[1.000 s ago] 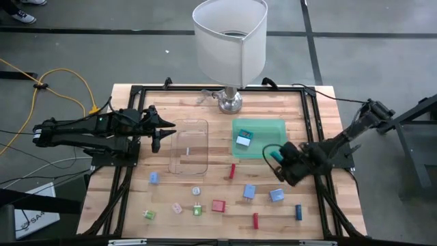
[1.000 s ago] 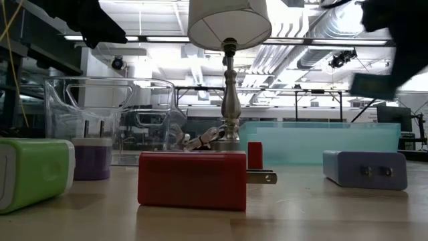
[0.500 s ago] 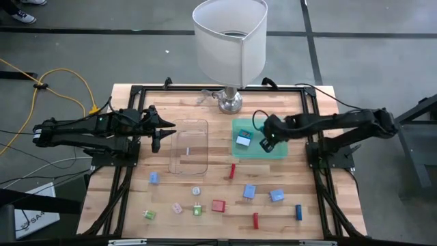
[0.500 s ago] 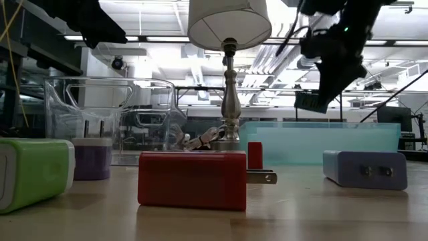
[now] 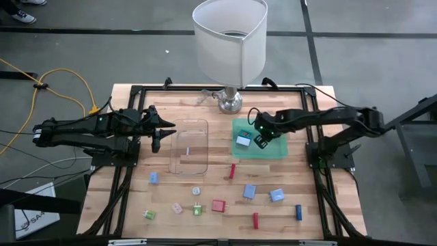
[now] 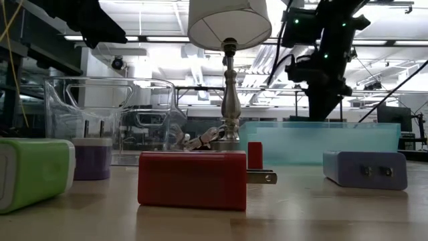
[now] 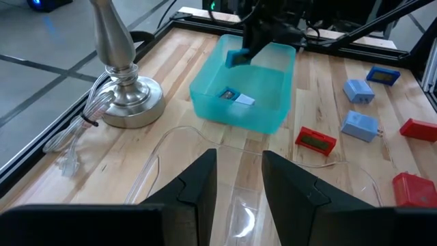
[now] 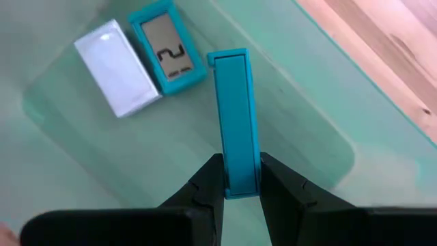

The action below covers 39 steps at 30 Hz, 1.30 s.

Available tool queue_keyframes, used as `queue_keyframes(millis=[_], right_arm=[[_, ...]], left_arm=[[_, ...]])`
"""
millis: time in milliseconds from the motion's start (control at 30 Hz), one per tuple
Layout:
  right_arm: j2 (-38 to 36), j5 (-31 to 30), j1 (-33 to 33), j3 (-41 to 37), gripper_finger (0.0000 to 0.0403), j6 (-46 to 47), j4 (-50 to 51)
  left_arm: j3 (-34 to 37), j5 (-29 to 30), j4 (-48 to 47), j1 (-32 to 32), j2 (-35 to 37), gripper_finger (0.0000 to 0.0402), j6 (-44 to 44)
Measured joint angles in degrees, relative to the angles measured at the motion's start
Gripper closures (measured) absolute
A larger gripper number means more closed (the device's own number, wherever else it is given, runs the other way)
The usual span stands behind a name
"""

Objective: Pick & Place Office items
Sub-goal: Put the blue timer into the green bin

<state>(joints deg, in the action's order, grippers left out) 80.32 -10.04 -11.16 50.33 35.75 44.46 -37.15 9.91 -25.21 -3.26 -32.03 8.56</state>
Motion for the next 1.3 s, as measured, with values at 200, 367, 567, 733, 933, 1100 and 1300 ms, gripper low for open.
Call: queue_keyframes(millis=[200,367,567,733,933,1100,1300], right_arm=[[1.72,2.0,-2.11,0.0,0.0337,0.2,-1.96],[4.28,2.52,-3.21,0.0,0.0337,0.57,-2.67],[8.13,2.76,-4.29,-0.02,0.0337,0.66,-3.02],[10.12,3.06,-4.41,-0.02,0.0337,0.66,-3.48],[10.16,3.06,-4.35,-0.02,0.0337,0.66,-5.21],[10.14,3.04,-4.32,-0.02,0.0323,0.68,-5.5],[10.14,3.02,-4.32,-0.02,0.0298,0.68,-5.54]], left_arm=[[-0.01,0.0,0.0,0.01,0.0,0.0291,0.0],[-0.02,0.0,0.0,0.0,0.0,0.0291,0.0],[-0.02,-0.01,0.02,0.01,0.0,0.0291,0.0],[-0.02,0.0,0.02,0.0,0.0,0.0291,0.0],[-0.02,-0.01,0.02,0.01,0.0,0.0291,0.0],[-0.02,0.0,0.02,0.02,0.0,0.0291,0.0],[-0.02,0.0,0.02,0.02,0.0,0.0291,0.0]])
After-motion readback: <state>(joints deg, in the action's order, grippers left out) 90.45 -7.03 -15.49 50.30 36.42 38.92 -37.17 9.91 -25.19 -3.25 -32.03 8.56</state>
